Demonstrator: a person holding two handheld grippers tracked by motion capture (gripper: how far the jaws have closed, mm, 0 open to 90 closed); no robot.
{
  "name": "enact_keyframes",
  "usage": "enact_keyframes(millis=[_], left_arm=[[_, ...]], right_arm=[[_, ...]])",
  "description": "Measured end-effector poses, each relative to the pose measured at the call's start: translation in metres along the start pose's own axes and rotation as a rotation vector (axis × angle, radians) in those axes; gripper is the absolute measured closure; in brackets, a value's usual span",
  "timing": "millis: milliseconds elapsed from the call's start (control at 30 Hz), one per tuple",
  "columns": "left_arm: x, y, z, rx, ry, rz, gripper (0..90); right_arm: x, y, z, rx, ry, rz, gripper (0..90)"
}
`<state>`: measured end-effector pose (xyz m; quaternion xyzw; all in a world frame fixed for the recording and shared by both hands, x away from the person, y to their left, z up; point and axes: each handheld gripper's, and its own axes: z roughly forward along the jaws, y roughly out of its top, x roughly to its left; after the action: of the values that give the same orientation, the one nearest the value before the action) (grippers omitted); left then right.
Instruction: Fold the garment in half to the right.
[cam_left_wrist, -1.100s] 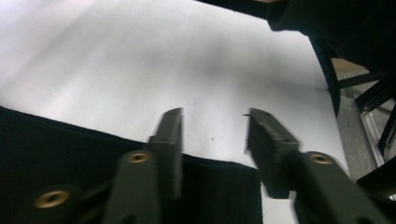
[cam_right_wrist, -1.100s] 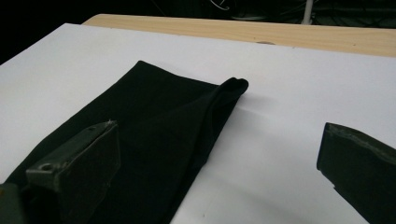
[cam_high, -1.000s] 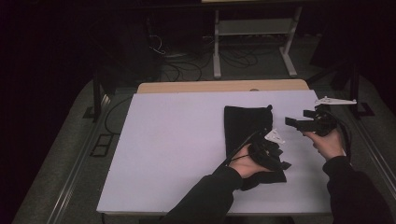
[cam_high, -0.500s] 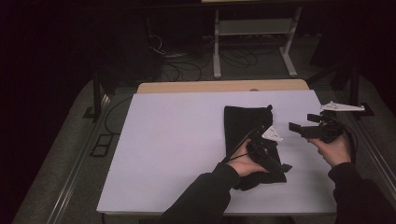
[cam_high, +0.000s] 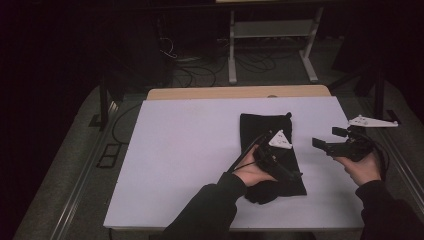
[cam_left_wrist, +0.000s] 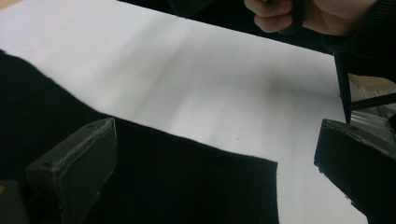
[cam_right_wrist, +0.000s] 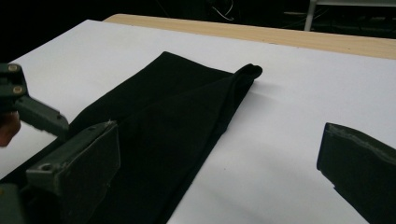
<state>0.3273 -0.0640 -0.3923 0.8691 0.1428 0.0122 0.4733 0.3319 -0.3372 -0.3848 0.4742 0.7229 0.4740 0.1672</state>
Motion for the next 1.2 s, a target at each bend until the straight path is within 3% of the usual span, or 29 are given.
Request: enact_keyframes(millis=[600,1200], left_arm=[[0.015,-0.018,-0.040,-0.014,0.065,-0.012,0.0],[0.024,-0.037,-0.080,-0.017,0.120,-0.021,0.0]], right_arm=[[0.014,-0.015,-0.015,-0.015,0.026,-0.027,0.0],[0.020,-0.032,-0.023,-0.012,0.020,-0.038,0.0]])
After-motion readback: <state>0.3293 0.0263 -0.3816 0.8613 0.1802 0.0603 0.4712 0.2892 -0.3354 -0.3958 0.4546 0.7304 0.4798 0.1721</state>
